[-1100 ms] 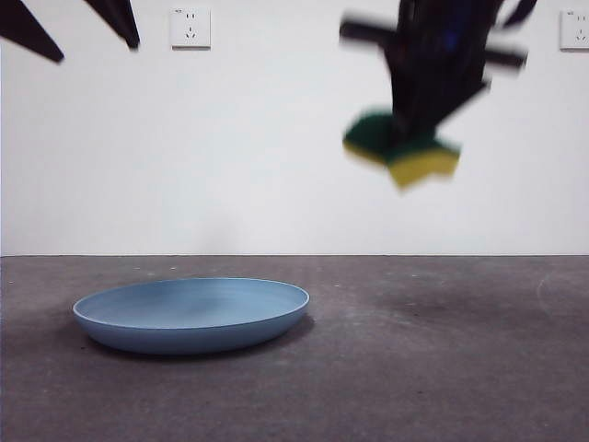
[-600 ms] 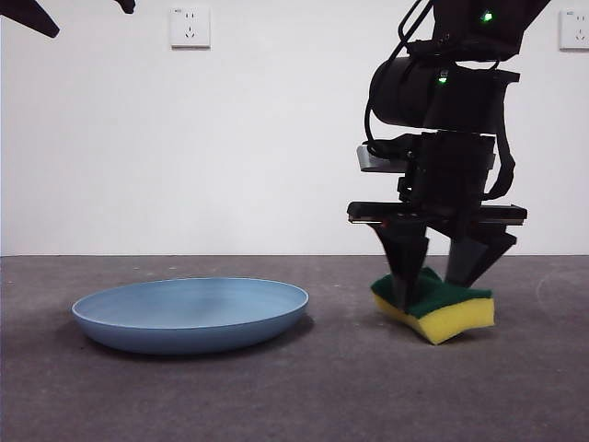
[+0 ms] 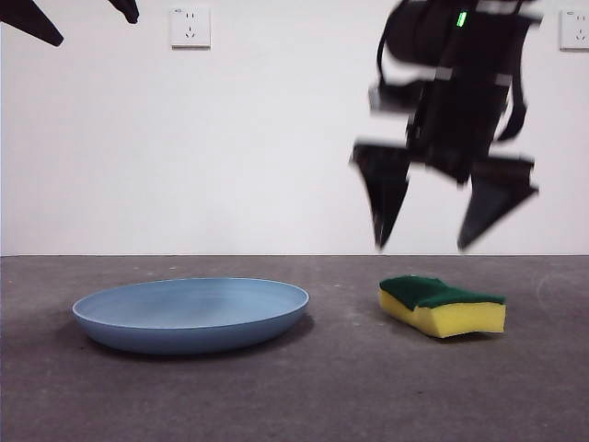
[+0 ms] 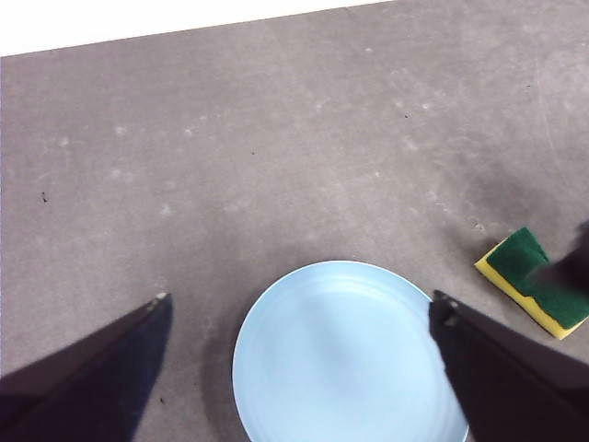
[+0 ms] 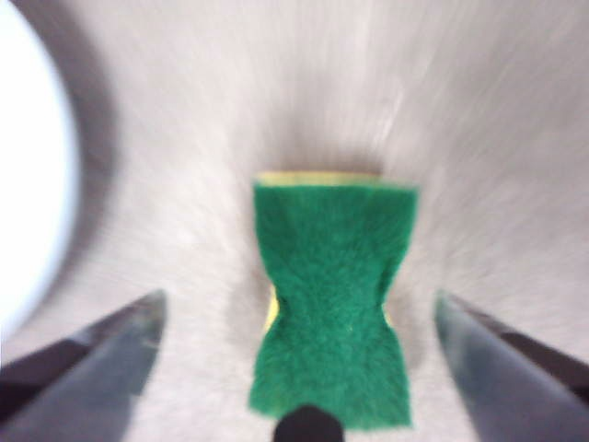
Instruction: Pick up the plate,pick up the cloth,clean the plate with the cloth
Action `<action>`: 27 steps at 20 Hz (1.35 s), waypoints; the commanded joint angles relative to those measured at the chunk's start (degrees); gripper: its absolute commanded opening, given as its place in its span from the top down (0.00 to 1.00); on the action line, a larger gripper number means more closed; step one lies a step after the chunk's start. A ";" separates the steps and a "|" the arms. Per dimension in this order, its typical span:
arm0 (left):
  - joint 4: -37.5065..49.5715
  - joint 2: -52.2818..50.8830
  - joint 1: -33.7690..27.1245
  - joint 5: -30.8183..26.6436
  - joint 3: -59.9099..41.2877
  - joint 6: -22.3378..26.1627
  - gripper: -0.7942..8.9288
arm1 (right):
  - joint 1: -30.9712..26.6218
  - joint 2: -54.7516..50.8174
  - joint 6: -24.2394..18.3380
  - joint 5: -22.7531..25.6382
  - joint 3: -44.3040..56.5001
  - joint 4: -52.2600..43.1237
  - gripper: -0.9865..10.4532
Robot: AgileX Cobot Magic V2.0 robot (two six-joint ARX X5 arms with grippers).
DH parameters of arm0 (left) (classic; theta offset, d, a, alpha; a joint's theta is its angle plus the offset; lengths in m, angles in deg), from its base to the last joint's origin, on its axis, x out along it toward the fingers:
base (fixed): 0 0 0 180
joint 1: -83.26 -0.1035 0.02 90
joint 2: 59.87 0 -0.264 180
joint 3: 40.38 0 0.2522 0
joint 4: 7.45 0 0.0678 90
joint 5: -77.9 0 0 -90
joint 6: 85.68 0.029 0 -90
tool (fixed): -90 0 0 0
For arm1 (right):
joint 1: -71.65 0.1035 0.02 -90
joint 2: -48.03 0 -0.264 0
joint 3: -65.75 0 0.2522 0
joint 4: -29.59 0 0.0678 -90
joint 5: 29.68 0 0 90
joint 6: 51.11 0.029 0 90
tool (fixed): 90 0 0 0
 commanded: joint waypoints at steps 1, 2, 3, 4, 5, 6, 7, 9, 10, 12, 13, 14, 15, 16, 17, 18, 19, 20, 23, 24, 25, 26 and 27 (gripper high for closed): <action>0.24 0.11 0.22 -0.24 -0.22 0.31 0.85 | 0.09 -5.86 -1.03 -0.13 -0.09 0.79 0.94; 0.33 0.11 0.22 -0.17 -0.22 1.40 0.91 | 0.09 -8.41 -1.44 -0.11 -0.09 1.16 0.92; 0.33 0.11 0.22 -0.22 -0.22 1.84 0.93 | 0.15 -10.82 -1.62 -0.17 -0.07 1.20 0.92; 0.42 0.11 0.22 -0.20 -0.22 1.84 0.93 | 0.17 -13.14 -1.64 -0.11 -0.07 1.07 0.92; 0.42 0.11 0.22 -0.20 -0.22 1.84 0.93 | 0.17 -15.32 -1.84 -0.09 0.09 0.35 0.92; 0.31 0.02 0.22 -0.17 -0.24 2.36 0.93 | 0.17 -17.66 -2.08 -0.09 0.72 -1.05 0.92; 0.26 -0.07 0.22 -0.22 -0.24 2.93 0.93 | 0.28 -20.09 -2.23 -0.09 1.92 -2.95 0.92; 0.96 -0.72 0.22 -0.22 -0.66 3.19 0.93 | 0.90 -25.14 -2.19 -0.02 5.81 -6.86 0.92; 1.92 -1.62 0.22 -0.28 -1.53 3.32 0.93 | 1.31 -27.63 -2.12 0.07 8.52 -9.46 0.92; 5.05 -4.33 0.22 -0.31 -5.16 3.30 0.93 | 2.01 -32.83 -1.75 0.42 14.49 -14.40 0.92; 7.04 -5.92 0.22 -0.31 -7.65 3.30 0.93 | 2.19 -35.23 -1.55 0.66 17.33 -16.22 0.92; 9.25 -7.76 0.22 -0.42 -10.51 3.26 0.93 | 2.43 -37.55 -1.55 1.49 20.06 -17.88 0.92; 11.85 -9.70 0.22 -0.50 -13.51 3.26 0.93 | 2.75 -39.87 -1.60 2.99 22.64 -19.41 0.92; 14.80 -11.93 0.22 -0.57 -16.57 3.21 0.93 | 3.06 -42.07 -1.60 4.39 24.90 -20.41 0.92; 17.53 -13.88 0.22 -0.39 -19.19 3.19 0.93 | 3.21 -43.78 -1.60 5.07 26.36 -20.72 0.92; 20.41 -15.85 0.24 0.04 -21.75 3.19 0.93 | 3.21 -44.98 -1.57 5.05 27.21 -20.55 0.92; 20.76 -16.65 0.26 0.07 -22.47 2.54 0.93 | 3.17 -45.27 -1.49 5.09 27.21 -20.09 0.91; 19.82 -16.68 0.26 -0.02 -22.32 2.12 0.92 | 3.02 -45.31 -1.14 5.05 27.21 -19.91 0.91; 19.28 -16.20 0.20 -0.28 -22.34 2.25 0.92 | 2.99 -45.40 -1.16 4.85 27.21 -19.69 0.91; 19.26 -16.15 0.20 -0.24 -22.34 2.25 0.92 | 2.99 -45.40 -1.16 4.85 27.21 -19.52 0.91; 19.26 -16.13 0.20 -0.24 -22.34 2.25 0.92 | 2.99 -45.40 -1.16 4.85 27.21 -19.43 0.91; 19.21 -16.13 0.20 -0.24 -22.34 2.25 0.92 | 2.99 -45.40 -1.16 4.87 27.21 -19.45 0.91; 19.19 -16.13 0.20 -0.22 -22.34 2.25 0.92 | 2.99 -45.40 -1.16 4.87 27.21 -19.45 0.91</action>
